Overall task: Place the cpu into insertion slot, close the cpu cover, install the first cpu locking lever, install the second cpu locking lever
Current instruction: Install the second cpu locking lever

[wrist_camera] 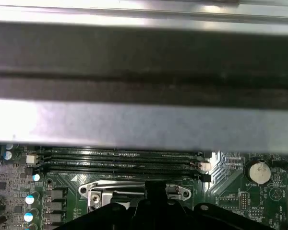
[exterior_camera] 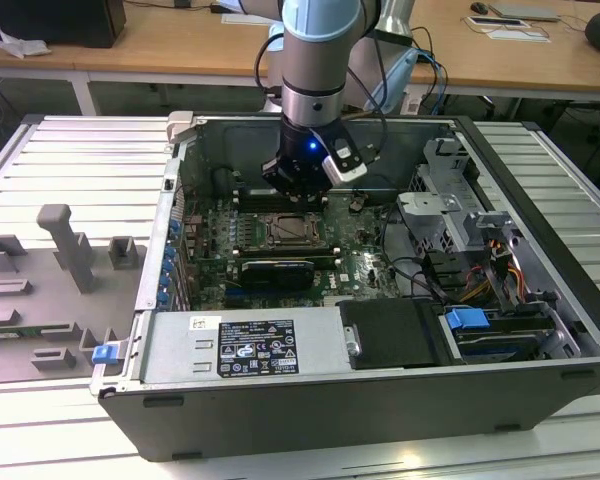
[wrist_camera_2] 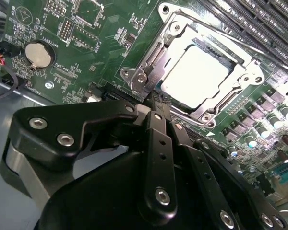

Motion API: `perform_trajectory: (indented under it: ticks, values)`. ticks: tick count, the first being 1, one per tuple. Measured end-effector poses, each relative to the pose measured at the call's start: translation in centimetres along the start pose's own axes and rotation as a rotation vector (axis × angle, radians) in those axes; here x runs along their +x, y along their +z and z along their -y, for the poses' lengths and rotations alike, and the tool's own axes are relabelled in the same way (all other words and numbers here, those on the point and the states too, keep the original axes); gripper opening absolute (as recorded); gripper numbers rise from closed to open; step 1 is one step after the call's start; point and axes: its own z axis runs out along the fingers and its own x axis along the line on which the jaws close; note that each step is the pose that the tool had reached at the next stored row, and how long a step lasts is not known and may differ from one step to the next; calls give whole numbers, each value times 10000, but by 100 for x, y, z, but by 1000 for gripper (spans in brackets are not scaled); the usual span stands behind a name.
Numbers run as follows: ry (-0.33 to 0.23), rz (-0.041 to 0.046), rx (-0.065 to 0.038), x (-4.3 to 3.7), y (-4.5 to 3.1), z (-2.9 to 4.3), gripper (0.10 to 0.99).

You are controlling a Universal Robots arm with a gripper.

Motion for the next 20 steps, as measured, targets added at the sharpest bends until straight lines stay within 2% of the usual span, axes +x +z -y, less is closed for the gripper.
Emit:
perform_trajectory:
  ticks: [3,4,5,8,9,14,18,20]
  values:
    - [0,1,-1,1,-1,20,106]
    - [1,0,-2,0,-89,21,106]
    - [-2,0,-2,-4,-247,16,106]
    - [0,1,-3,0,-258,92,106]
    - [0,0,-2,2,-263,154,106]
    - [0,1,-20,10,-279,377,106]
    - [2,4,-84,13,-283,462,106]
    - [2,5,-136,15,-284,539,106]
